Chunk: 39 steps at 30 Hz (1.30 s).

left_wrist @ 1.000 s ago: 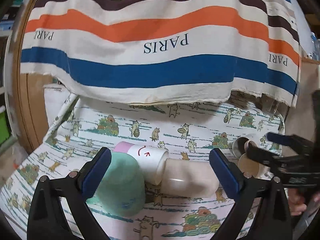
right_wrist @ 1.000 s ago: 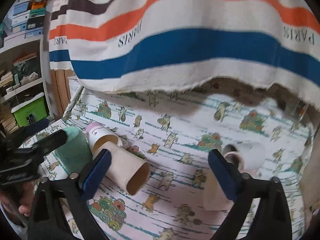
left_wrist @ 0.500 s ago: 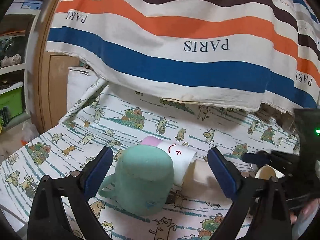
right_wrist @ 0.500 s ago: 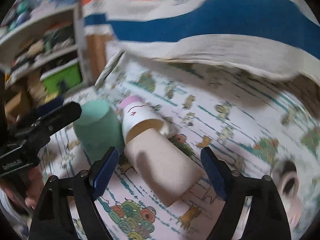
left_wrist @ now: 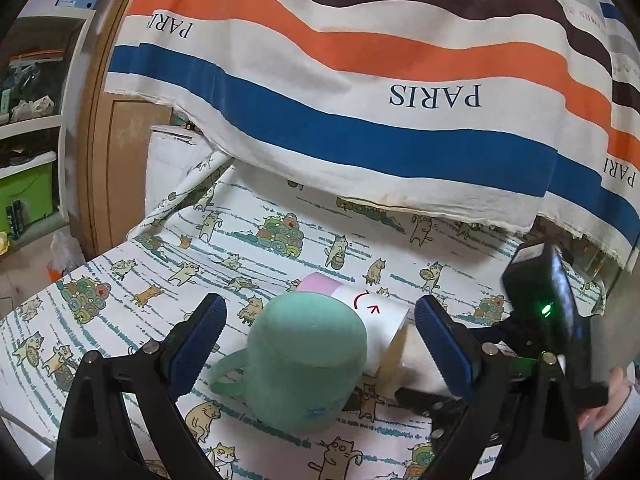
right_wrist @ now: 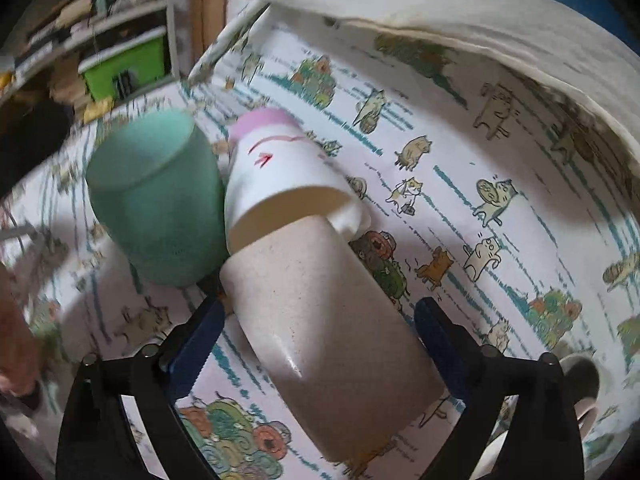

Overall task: Flip cup upside down
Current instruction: 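Close the right gripper on the beige cup and lift it, then rotate the held beige cup with the right gripper, opening facing down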

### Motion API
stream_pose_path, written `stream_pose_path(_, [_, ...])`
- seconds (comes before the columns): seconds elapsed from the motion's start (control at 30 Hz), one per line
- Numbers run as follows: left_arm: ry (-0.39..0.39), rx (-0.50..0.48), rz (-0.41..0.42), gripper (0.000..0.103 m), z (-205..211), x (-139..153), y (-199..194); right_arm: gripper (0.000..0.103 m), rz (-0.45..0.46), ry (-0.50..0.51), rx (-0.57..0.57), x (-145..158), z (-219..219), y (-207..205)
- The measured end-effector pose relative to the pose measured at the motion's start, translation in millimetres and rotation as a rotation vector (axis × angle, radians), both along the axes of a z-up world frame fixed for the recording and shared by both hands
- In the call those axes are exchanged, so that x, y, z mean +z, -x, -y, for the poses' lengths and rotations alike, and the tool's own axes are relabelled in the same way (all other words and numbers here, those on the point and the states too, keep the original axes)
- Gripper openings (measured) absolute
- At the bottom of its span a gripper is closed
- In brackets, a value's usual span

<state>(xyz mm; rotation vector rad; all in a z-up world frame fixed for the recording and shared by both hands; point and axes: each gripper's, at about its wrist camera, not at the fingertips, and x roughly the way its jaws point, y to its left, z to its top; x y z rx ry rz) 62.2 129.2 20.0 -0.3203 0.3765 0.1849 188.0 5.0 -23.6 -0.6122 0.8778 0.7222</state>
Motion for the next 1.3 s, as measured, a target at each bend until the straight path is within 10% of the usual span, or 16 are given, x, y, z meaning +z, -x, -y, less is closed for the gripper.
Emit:
stream_pose_path(0.4, [-0.001,-0.005,-0.013,0.094,0,-1,-1,0.096,-0.019,0.004,-0.071,-13,6,-15])
stream_pose_path(0.63, [-0.034,-0.005,-0.018,0.094,5,-2,-2,0.070,-0.041,-0.084,-0.166,0,22,-12])
stream_pose_path(1.3, [-0.120,-0.036,-0.002,0.094,22,0,1,0.069,0.113,-0.245,-0.610,46,134,67])
